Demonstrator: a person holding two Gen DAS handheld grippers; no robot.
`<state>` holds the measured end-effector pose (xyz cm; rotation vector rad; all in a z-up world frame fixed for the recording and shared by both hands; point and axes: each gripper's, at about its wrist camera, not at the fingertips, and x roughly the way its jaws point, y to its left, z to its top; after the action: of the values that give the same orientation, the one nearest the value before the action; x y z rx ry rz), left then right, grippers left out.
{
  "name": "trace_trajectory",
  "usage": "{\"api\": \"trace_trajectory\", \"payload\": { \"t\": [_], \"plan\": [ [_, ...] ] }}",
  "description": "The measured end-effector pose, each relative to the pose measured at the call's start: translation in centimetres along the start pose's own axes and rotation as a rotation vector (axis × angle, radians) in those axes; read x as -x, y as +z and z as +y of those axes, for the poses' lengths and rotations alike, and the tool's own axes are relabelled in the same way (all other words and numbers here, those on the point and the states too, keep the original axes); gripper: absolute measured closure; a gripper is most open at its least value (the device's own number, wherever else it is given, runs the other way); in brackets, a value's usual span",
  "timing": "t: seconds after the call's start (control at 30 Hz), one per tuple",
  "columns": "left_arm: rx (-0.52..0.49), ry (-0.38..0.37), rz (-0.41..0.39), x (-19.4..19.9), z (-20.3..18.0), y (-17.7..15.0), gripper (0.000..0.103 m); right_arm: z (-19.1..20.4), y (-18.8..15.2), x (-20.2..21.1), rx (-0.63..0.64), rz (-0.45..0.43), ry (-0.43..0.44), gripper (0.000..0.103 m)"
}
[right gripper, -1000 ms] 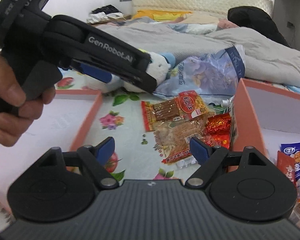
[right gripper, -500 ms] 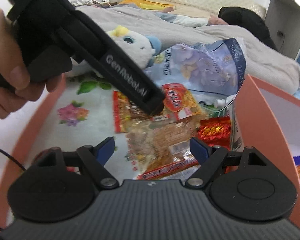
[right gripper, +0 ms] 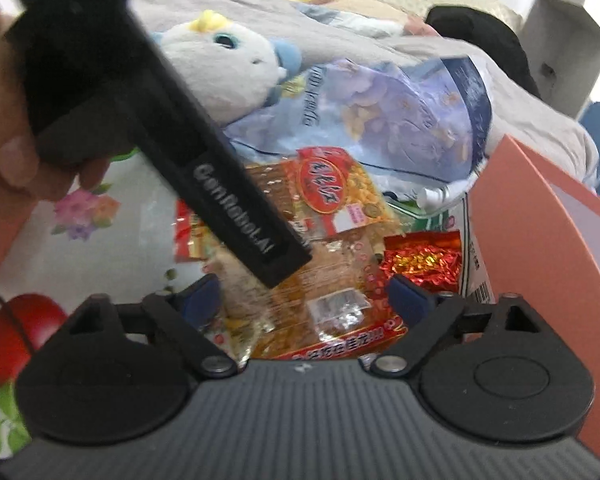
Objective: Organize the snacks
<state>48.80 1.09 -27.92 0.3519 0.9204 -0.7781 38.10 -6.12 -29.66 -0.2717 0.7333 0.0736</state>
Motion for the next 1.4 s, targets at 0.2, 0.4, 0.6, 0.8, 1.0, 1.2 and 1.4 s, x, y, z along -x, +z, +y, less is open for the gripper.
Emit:
{"api": "trace_trajectory", "payload": {
  "t": [0.2, 0.4, 0.6, 0.8, 1.0, 1.2, 1.4],
  "plan": [
    [-0.001, -0.016, 0.017, -0.6, 0.0, 0.4, 0.005, -1.9, -0.3, -0.8, -0.128, 0.045, 0.107, 0.013],
    [0.023, -0.006, 0.057, -0.8, -0.2, 0.7, 0.007, -1.7, -0.3, -0.1, -0.123, 0.056, 0.136, 0.026],
    [0.042, 0.032, 0.065, -0.1, -1.4, -0.2, 0.015, -1.7, -0.8, 0.8, -0.079, 0.057, 0.145, 0.042],
    [0.084, 0.055, 0.090, 1.4, -2.7, -1.8, 0.023, -1.0, -1.4, 2.4, -0.039, 0.076, 0.172, 0.046],
    [0.124, 0.081, 0.124, 3.0, -4.9, -3.6, 0.027, -0.2, -2.6, 4.3, -0.007, 0.092, 0.201, 0.049],
    [0.195, 0.095, 0.140, 4.9, -7.1, -5.8, 0.032, 0.4, -4.3, 6.9, 0.040, 0.105, 0.227, 0.050],
    [0.303, 0.119, 0.153, 6.7, -7.9, -7.5, 0.041, 0.4, -5.6, 9.0, 0.075, 0.112, 0.249, 0.053]
  ]
}}
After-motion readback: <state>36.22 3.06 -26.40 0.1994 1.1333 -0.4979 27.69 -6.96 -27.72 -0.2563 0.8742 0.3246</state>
